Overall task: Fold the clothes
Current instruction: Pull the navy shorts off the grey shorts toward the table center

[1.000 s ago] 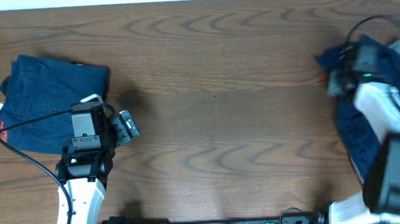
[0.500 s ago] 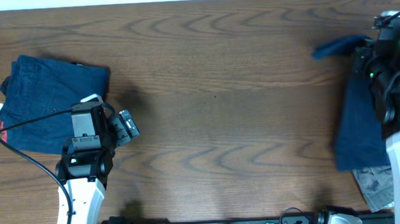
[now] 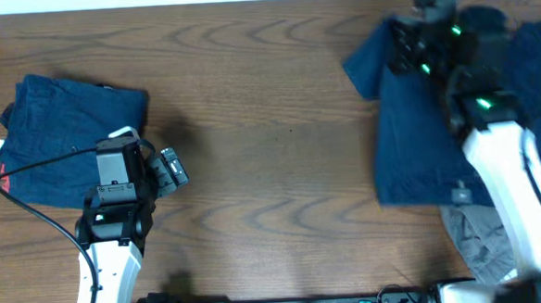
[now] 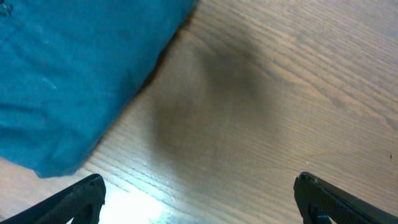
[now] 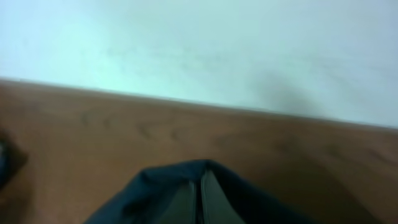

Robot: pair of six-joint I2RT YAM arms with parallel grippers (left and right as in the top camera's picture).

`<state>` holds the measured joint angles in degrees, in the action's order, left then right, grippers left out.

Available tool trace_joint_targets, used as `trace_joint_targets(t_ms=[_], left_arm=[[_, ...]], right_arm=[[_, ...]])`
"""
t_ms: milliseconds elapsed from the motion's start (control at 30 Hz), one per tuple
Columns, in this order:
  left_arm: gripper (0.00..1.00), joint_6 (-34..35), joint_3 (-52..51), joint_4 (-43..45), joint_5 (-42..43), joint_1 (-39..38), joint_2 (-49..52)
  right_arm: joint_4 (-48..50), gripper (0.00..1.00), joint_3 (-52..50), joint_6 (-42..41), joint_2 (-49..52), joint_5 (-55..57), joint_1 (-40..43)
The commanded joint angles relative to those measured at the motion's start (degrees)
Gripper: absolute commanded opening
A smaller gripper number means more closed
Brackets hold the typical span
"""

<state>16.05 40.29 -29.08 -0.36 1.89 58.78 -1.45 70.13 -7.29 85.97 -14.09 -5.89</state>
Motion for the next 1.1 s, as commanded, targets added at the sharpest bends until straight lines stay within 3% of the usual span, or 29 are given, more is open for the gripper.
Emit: trace_joint_targets(t_ms=[0, 67, 133, 167, 200, 267, 367, 500, 600, 667, 733, 1067], left_arm=[[0.98, -0.9, 1.25, 0.0, -0.04, 0.28, 0.17], [0.98, -0.9, 1.25, -0.07, -0.04, 0.28, 0.17], [0.98, -0.9, 1.25, 0.0, -0.04, 0.28, 0.17], [0.98, -0.9, 1.25, 0.09, -0.07, 0.28, 0.17], [0.98, -0.9, 1.25, 0.31, -0.04, 0.28, 0.17], [0.98, -0.59, 1.25, 0.98, -0.02, 0.28, 0.17], [0.98, 1.55, 1.25, 1.92, -0.04, 0.28, 0.17], [0.98, 7.3, 1.25, 3.17, 1.84, 0.28, 0.33], [0.98, 12.02, 1.25, 5.33, 9.05, 0.26, 1.27], [0.98, 13.27, 1.22, 6.8, 13.86, -0.31, 2.58], [0.98, 13.55, 1.22, 8.22, 17.11, -1.79, 4.31], [0.98, 21.73, 1.25, 23.37, 20.72, -21.03, 20.44]], right_arm=[[13.03, 0.09, 0.83, -11.69, 6.27, -5.11, -1.66], [20.96, 0.17, 0.85, -18.03, 9.92, -8.41, -1.73], [22.82, 0.22, 0.85, -21.42, 12.66, -11.06, -1.99], [21.51, 0.33, 0.85, -21.14, 13.64, -12.48, -2.08], [17.75, 0.53, 0.85, -19.37, 14.62, -13.68, -2.05], [8.79, 0.68, 0.85, -14.84, 15.3, -12.46, -1.86], [-6.38, 0.79, 0.85, -7.67, 14.84, -2.95, -0.79], [-19.37, 0.83, 0.85, -4.63, 11.85, 9.84, 1.6], [-27.87, 0.85, 0.85, -4.66, 7.48, 17.07, 5.31], [-31.56, 0.99, 0.85, -4.63, 4.74, 18.73, 7.98], [-34.75, 0.99, 0.85, -4.63, 2.29, 18.73, 10.75], [-48.15, 0.99, 0.83, -5.55, -2.08, 18.34, 21.62]])
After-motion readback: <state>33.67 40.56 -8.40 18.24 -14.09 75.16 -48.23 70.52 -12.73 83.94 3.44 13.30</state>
